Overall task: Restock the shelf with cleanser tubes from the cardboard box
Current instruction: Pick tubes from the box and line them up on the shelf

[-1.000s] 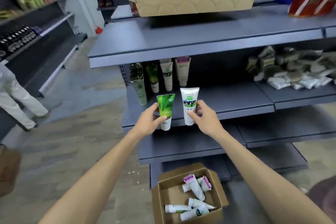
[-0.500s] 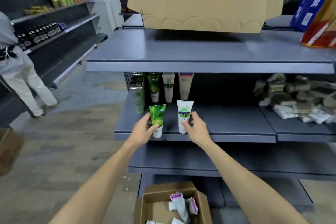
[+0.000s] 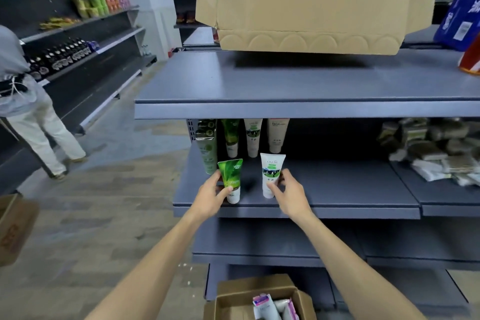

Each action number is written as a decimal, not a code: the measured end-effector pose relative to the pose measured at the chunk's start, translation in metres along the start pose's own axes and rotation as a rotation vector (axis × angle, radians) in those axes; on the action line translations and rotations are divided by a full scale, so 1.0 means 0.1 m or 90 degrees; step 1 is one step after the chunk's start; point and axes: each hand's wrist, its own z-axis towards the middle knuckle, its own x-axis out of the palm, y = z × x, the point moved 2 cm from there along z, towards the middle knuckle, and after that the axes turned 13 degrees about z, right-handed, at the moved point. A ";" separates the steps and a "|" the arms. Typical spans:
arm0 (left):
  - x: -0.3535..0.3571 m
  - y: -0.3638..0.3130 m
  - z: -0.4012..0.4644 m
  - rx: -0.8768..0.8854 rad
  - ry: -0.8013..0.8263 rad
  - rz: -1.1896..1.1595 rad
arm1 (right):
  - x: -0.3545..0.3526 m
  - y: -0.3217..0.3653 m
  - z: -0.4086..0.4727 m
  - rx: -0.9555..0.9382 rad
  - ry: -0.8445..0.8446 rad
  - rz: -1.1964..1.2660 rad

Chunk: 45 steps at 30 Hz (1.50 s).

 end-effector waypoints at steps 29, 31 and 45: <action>0.56 -0.12 0.00 -0.227 -0.308 -0.082 | 0.07 0.05 -0.04 0.007 -0.027 0.023; 0.59 -0.10 0.03 -0.242 -0.329 -0.082 | 0.07 0.03 -0.04 0.012 -0.029 0.017; 0.54 -0.06 0.17 -0.199 -0.324 -0.034 | 0.06 0.00 0.00 0.003 -0.018 0.028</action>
